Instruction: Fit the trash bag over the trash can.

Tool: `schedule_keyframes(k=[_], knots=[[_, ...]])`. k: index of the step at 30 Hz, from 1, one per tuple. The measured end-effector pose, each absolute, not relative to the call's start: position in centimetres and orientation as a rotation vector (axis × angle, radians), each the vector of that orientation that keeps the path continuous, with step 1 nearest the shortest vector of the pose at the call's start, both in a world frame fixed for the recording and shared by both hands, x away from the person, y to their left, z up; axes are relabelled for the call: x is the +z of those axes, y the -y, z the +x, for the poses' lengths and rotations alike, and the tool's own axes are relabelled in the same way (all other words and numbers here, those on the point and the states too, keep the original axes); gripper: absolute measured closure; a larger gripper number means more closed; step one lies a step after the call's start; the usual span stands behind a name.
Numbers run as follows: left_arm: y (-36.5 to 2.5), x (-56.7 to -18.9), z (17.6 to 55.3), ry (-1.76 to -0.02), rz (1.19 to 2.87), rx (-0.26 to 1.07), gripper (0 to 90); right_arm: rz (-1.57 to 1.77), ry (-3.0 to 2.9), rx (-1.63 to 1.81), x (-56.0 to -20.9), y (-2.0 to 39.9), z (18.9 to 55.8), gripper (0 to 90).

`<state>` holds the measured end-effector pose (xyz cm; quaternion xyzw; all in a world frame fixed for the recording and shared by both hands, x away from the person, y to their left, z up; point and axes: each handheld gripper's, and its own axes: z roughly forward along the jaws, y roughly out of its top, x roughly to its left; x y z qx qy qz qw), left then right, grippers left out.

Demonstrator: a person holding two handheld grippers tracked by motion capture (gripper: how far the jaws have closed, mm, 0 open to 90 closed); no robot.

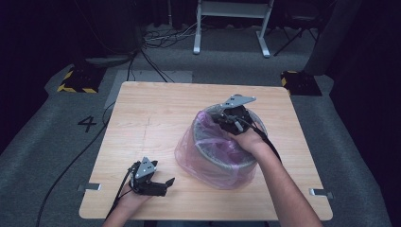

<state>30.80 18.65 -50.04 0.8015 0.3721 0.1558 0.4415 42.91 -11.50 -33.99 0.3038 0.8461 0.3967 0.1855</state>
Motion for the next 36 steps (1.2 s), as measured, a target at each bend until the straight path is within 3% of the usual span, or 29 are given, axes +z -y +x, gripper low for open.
schedule_keyframes(k=[20,29,36], knots=[[-18.6,-50.0,30.8,-0.927,1.985,0.381,6.7,0.869,-2.742,0.784,-37.9,9.7,44.5,89.0],[-18.7,-50.0,30.9,-0.931,1.977,0.377,6.6,0.848,-2.678,0.875,-34.7,10.0,43.6,86.4],[-18.7,-50.0,30.9,-0.934,1.977,0.378,6.5,0.757,-2.694,0.916,-32.5,9.9,41.7,90.0]])
